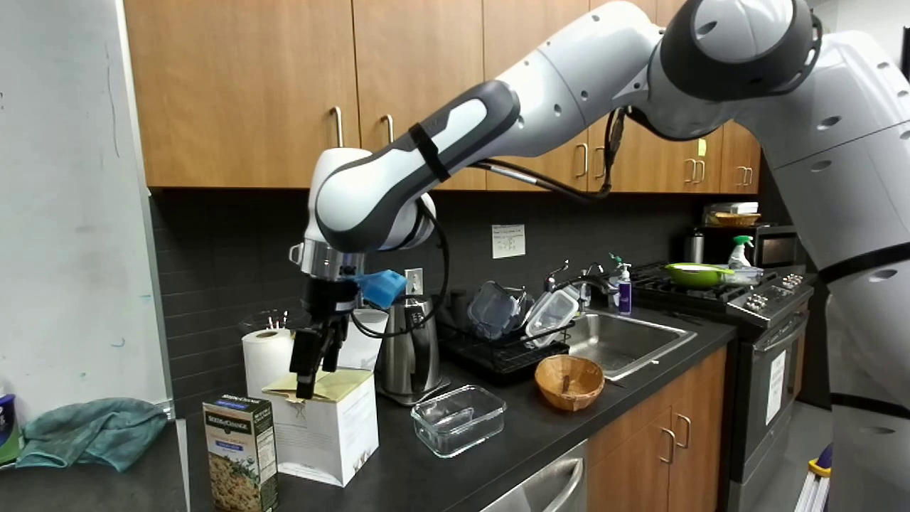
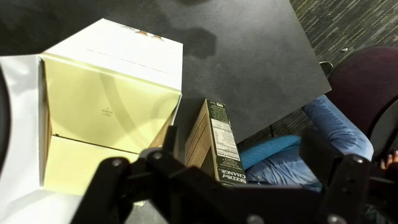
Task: Move the cereal box to the right.
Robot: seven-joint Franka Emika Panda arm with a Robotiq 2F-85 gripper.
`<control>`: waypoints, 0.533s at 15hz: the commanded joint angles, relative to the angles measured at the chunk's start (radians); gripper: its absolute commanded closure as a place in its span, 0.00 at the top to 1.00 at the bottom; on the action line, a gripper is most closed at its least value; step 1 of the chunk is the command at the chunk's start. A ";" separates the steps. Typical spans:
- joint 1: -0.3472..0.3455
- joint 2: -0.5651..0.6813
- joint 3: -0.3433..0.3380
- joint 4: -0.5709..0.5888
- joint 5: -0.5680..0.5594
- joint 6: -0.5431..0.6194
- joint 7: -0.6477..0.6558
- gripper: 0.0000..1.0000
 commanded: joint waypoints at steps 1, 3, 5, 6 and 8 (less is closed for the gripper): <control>0.018 0.049 -0.006 0.054 -0.035 0.014 0.046 1.00; 0.026 0.066 -0.011 0.066 -0.048 0.032 0.071 1.00; 0.035 0.080 -0.016 0.077 -0.065 0.051 0.101 1.00; 0.041 0.088 -0.020 0.083 -0.077 0.058 0.118 1.00; 0.049 0.102 -0.024 0.093 -0.092 0.066 0.145 1.00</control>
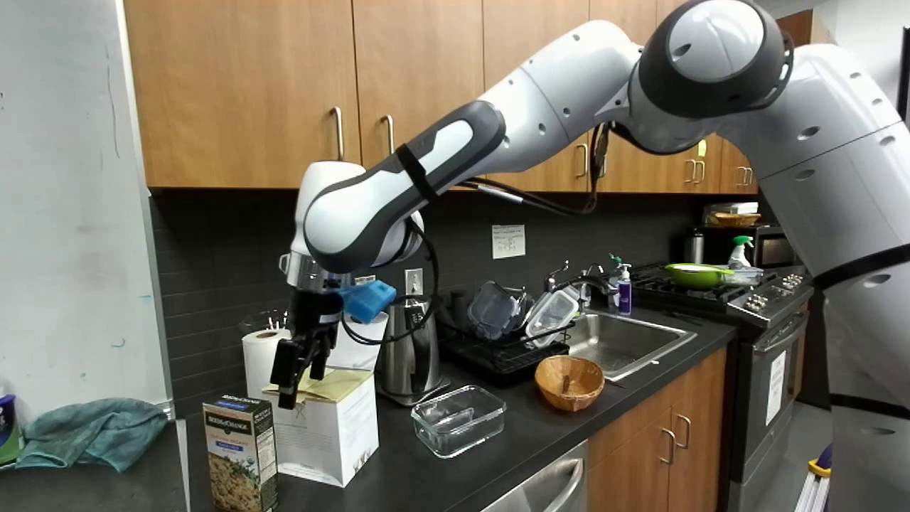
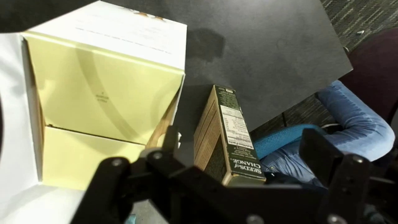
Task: Move the cereal box to the right.
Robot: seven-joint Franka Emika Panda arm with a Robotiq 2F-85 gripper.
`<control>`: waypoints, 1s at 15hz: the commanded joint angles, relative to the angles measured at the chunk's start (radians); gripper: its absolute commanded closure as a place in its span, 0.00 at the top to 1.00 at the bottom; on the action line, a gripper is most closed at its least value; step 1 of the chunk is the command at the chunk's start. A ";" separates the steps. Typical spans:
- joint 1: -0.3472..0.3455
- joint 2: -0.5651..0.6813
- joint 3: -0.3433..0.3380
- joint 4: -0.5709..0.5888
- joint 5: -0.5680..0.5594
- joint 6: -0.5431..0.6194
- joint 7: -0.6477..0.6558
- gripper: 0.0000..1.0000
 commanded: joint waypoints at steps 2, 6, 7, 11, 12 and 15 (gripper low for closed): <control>0.040 0.043 -0.027 0.045 -0.053 0.021 0.081 1.00; 0.049 0.064 -0.031 0.054 -0.063 0.027 0.106 1.00; 0.051 0.069 -0.032 0.057 -0.064 0.027 0.110 1.00; 0.063 0.106 -0.040 0.094 -0.070 0.021 0.128 1.00; 0.070 0.118 -0.045 0.107 -0.076 0.016 0.133 1.00; 0.077 0.149 -0.055 0.136 -0.082 0.006 0.138 1.00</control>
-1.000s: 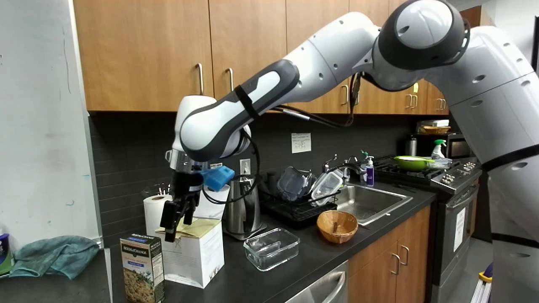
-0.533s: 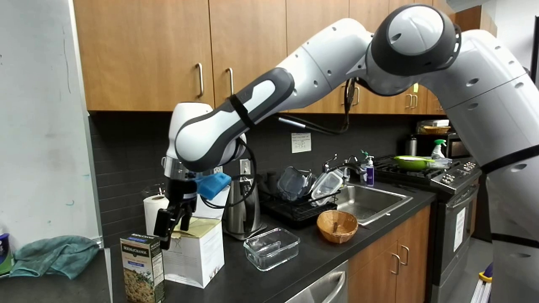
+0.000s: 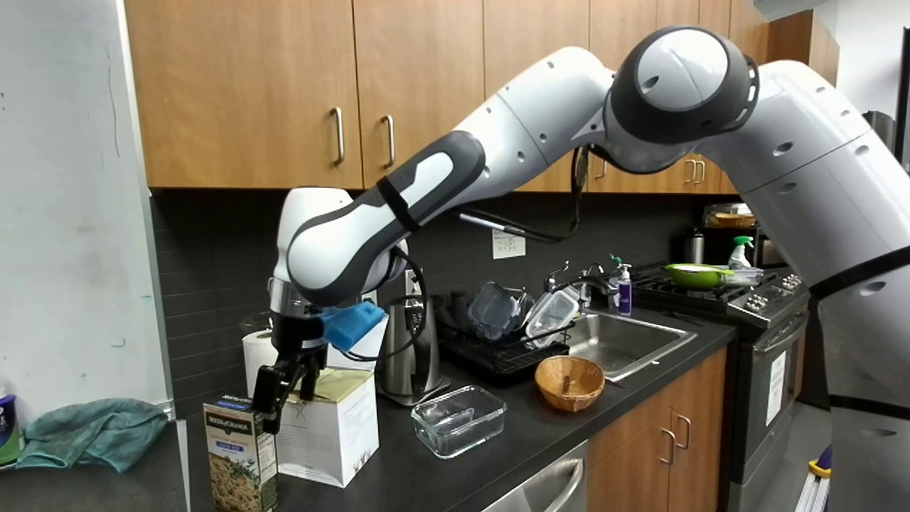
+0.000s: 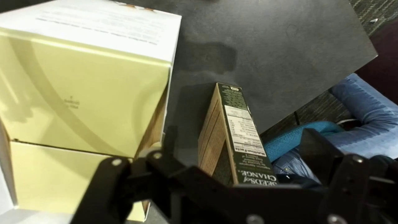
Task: Move the cereal box to the right.
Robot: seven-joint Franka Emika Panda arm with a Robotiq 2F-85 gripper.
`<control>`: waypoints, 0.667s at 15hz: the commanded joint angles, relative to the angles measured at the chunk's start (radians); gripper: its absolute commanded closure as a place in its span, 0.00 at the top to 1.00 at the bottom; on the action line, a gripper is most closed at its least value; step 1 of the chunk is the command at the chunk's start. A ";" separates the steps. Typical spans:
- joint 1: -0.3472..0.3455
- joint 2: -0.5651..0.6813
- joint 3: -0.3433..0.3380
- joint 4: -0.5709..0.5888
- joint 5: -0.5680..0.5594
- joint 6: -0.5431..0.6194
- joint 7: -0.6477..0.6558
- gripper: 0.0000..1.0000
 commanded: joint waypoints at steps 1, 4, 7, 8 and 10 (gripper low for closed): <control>0.028 0.055 -0.027 0.068 -0.035 -0.020 0.028 1.00; 0.028 0.095 -0.030 0.118 -0.030 -0.040 0.016 1.00; 0.031 0.131 -0.032 0.161 -0.033 -0.053 0.001 1.00; 0.035 0.140 -0.037 0.170 -0.043 -0.056 -0.001 1.00; 0.037 0.168 -0.046 0.198 -0.065 -0.069 -0.011 1.00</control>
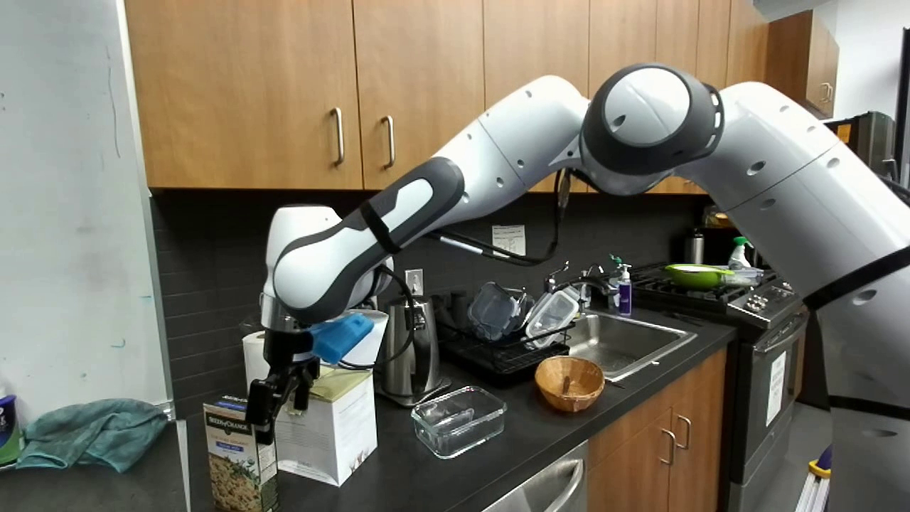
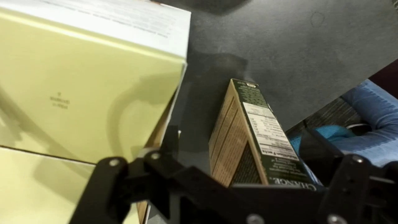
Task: Move the cereal box to the right.
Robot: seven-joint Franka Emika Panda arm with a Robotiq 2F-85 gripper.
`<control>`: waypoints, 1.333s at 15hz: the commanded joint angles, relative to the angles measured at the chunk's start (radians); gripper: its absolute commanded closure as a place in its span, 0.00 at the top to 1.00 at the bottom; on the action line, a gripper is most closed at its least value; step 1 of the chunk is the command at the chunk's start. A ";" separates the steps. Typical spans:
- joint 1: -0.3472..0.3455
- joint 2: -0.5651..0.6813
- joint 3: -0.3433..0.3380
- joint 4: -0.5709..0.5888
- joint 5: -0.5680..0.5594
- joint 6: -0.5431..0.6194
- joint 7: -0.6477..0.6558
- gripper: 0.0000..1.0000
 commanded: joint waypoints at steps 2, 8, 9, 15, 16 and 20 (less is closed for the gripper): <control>0.025 0.091 -0.034 0.123 -0.062 -0.054 -0.024 1.00; 0.039 0.184 -0.027 0.288 -0.087 -0.128 -0.099 1.00; 0.042 0.197 -0.024 0.311 -0.087 -0.138 -0.116 1.00; 0.057 0.275 -0.012 0.409 -0.074 -0.184 -0.204 1.00; 0.058 0.286 -0.010 0.423 -0.070 -0.190 -0.214 1.00; 0.063 0.325 -0.009 0.487 -0.066 -0.216 -0.245 1.00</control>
